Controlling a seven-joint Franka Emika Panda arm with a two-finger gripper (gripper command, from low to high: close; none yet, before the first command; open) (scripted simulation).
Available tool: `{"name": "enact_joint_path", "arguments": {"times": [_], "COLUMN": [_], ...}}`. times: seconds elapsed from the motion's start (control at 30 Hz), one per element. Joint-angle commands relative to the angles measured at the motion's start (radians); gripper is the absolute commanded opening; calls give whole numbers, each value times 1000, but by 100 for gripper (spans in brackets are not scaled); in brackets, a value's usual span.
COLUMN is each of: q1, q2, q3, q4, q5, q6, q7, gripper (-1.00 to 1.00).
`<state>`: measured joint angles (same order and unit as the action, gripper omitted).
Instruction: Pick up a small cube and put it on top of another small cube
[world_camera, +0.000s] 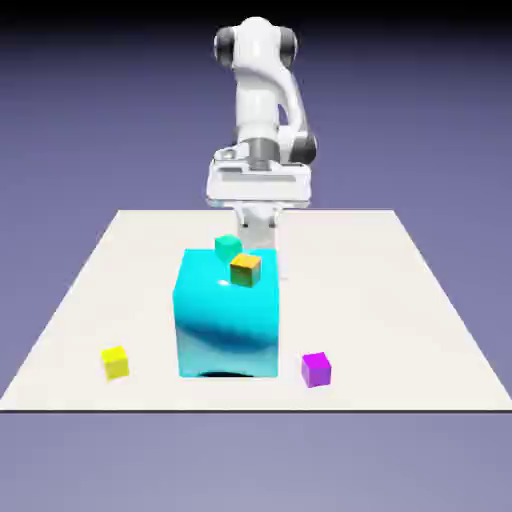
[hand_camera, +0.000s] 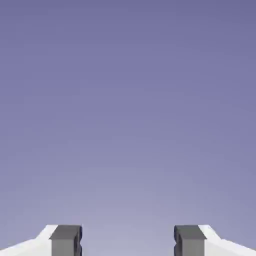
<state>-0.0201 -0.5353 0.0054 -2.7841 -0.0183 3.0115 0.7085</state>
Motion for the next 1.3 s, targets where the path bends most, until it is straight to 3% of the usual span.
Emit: {"name": "enact_joint_path", "arguments": {"times": [0.0,0.63,0.97,1.27], "q1": [-21,-430,-599,-587], "q2": [36,723,982,1000], "q3": [1,-24,-106,-222], "q4": [25,468,559,528], "q5": [21,529,964,1355], "q6": [-32,-618,-800,-850], "q7": [-5,-27,130,446], "gripper": [0,0,0,0]}}
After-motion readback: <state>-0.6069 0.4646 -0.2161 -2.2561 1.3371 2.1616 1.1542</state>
